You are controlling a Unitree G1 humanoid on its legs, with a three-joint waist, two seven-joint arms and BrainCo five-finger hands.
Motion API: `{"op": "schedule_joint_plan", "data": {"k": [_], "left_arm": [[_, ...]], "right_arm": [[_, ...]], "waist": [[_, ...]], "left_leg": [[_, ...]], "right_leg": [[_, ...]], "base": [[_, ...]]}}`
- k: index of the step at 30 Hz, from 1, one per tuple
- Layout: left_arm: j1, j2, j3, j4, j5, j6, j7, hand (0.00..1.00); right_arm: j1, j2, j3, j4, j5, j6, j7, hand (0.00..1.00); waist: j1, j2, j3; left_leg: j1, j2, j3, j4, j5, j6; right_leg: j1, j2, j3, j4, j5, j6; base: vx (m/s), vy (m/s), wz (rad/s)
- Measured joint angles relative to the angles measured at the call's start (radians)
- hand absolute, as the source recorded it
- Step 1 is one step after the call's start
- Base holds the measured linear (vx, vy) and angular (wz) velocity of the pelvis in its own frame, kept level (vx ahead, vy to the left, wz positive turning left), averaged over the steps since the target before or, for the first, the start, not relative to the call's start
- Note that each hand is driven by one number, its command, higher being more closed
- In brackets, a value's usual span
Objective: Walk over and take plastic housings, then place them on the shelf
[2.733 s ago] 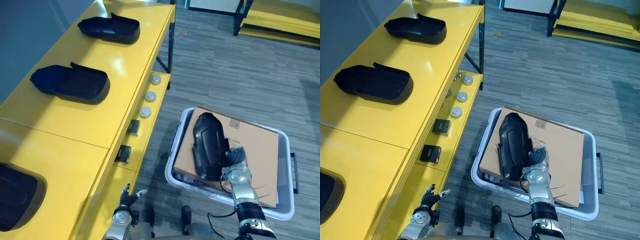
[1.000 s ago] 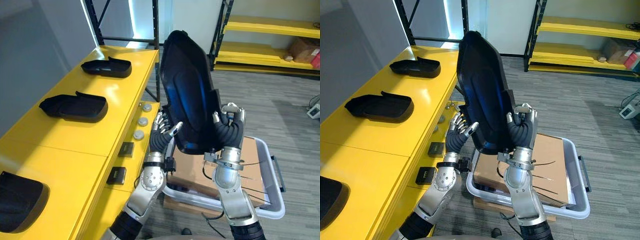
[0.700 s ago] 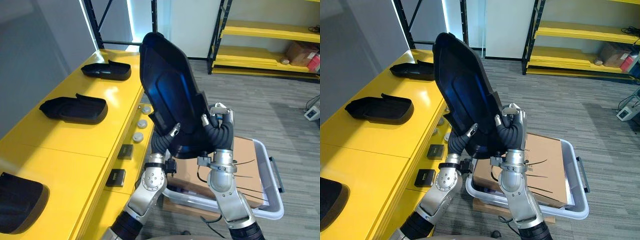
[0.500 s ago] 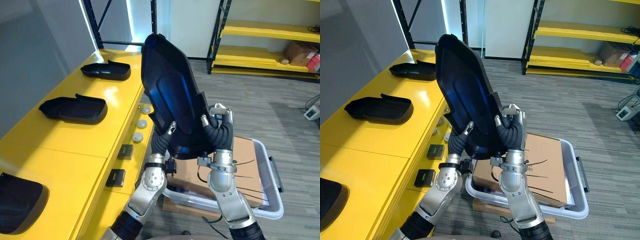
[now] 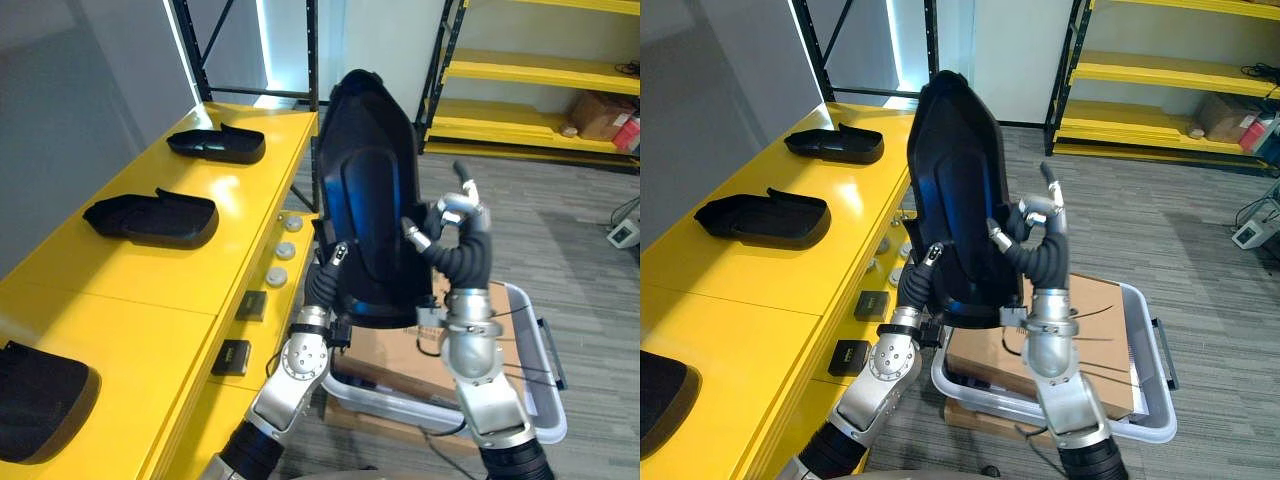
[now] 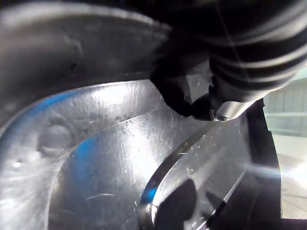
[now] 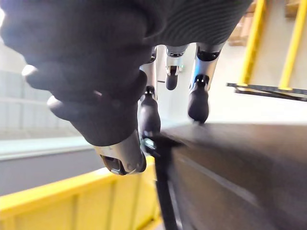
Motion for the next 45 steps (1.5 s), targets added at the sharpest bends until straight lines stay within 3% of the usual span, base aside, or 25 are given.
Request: {"op": "schedule_joint_plan", "data": {"k": [5, 8, 11, 13, 19, 23, 30, 36, 41, 43, 44, 45], "left_arm": [[0.078, 0.0, 0.08, 0.001, 0.013, 0.0, 0.0, 1.0], [0.103, -0.002, 0.106, 0.0, 0.013, 0.0, 0.0, 1.0], [0.123, -0.003, 0.145, -0.001, 0.014, 0.0, 0.0, 1.0], [0.147, -0.004, 0.175, -0.02, 0.014, 0.0, 0.0, 1.0], [0.218, -0.004, 0.212, -0.112, 0.014, -0.004, 0.0, 1.0], [0.262, -0.015, 0.211, -0.16, 0.014, -0.016, -0.017, 1.0], [0.269, -0.026, 0.201, -0.162, 0.014, -0.031, -0.031, 1.0], [0.267, -0.027, 0.204, -0.162, 0.013, -0.033, -0.043, 1.0], [0.272, -0.032, 0.208, -0.207, 0.02, -0.032, -0.039, 1.0], [0.27, -0.037, 0.214, -0.292, 0.03, -0.036, -0.03, 1.0], [0.269, -0.041, 0.218, -0.311, 0.032, -0.037, -0.02, 1.0], [0.271, -0.048, 0.232, -0.349, 0.032, -0.043, -0.013, 1.0]], "right_arm": [[0.0, 0.0, -0.267, 0.0, 0.087, -0.026, -0.025, 0.0], [0.018, 0.001, -0.366, 0.009, 0.129, -0.045, -0.047, 0.0], [0.114, 0.008, -0.475, 0.093, 0.168, -0.045, -0.069, 0.0], [0.212, 0.042, -0.507, 0.242, 0.18, -0.033, -0.073, 0.0], [0.423, 0.163, -0.503, 0.673, 0.273, 0.076, 0.009, 0.0], [0.485, 0.231, -0.441, 0.967, 0.365, 0.092, 0.101, 0.0], [0.499, 0.259, -0.269, 1.227, 0.392, 0.119, 0.239, 0.0], [0.48, 0.259, -0.258, 1.355, 0.412, 0.149, 0.262, 0.0], [0.449, 0.25, -0.213, 1.395, 0.408, 0.154, 0.261, 0.0], [0.412, 0.243, -0.185, 1.409, 0.408, 0.151, 0.258, 0.0], [0.4, 0.239, -0.183, 1.415, 0.407, 0.15, 0.257, 0.0], [0.383, 0.236, -0.196, 1.425, 0.409, 0.161, 0.238, 0.0]], "waist": [[-0.009, 0.0, 0.0], [-0.018, 0.0, 0.0], [-0.027, -0.001, 0.0], [-0.04, -0.001, 0.0], [-0.049, 0.009, 0.003], [-0.049, 0.021, 0.006], [-0.027, 0.022, 0.009], [0.001, 0.013, 0.013], [0.027, -0.028, 0.041], [0.048, -0.027, 0.067], [0.05, -0.023, 0.073], [0.06, -0.017, 0.084]], "left_leg": [[-0.001, 0.0, 0.011, -0.007, 0.0, 0.0], [-0.001, -0.001, 0.008, -0.01, 0.0, 0.0], [-0.001, -0.001, 0.007, -0.013, 0.0, 0.0], [-0.003, 0.0, 0.007, -0.015, 0.0, 0.0], [-0.016, 0.002, 0.003, -0.015, 0.0, 0.0], [0.002, 0.009, 0.014, -0.017, -0.005, 0.001], [0.019, 0.014, 0.025, -0.015, -0.024, -0.005], [0.023, 0.007, -0.015, -0.01, -0.021, -0.001], [-0.043, -0.028, -0.163, 0.066, -0.012, -0.014], [-0.117, -0.049, -0.24, 0.095, 0.009, -0.047], [-0.133, -0.045, -0.219, 0.084, -0.007, -0.044], [-0.163, -0.005, -0.087, 0.089, -0.022, -0.022]], "right_leg": [[-0.008, 0.0, 0.005, 0.001, 0.0, 0.0], [-0.009, 0.0, 0.005, 0.0, 0.0, 0.001], [-0.011, -0.001, 0.005, 0.0, -0.001, 0.002], [-0.013, -0.001, 0.005, 0.0, -0.002, 0.003], [-0.027, -0.003, 0.005, 0.004, -0.006, 0.002], [-0.028, -0.002, 0.006, 0.061, -0.044, -0.002], [-0.029, 0.0, 0.006, 0.108, -0.077, -0.003], [-0.024, -0.01, -0.032, 0.151, -0.115, -0.001], [-0.01, -0.05, -0.186, 0.217, -0.172, 0.0], [-0.011, -0.076, -0.306, 0.219, -0.181, -0.004], [-0.009, -0.084, -0.344, 0.218, -0.182, -0.004], [-0.006, -0.096, -0.414, 0.217, -0.182, -0.005]], "base": [[-0.01, 0.0, -0.05], [0.0, 0.0, 0.0], [0.0, 0.0, 0.0], [0.0, 0.0, 0.0], [0.0, 0.0, 0.0], [-0.02, -0.007, 0.0], [-0.01, -0.005, 0.01], [0.03, -0.01, 0.21], [0.01, -0.04, 0.99], [-0.06, 0.002, 1.62], [-0.13, 0.013, 1.64], [-0.12, 0.018, 1.65]]}}
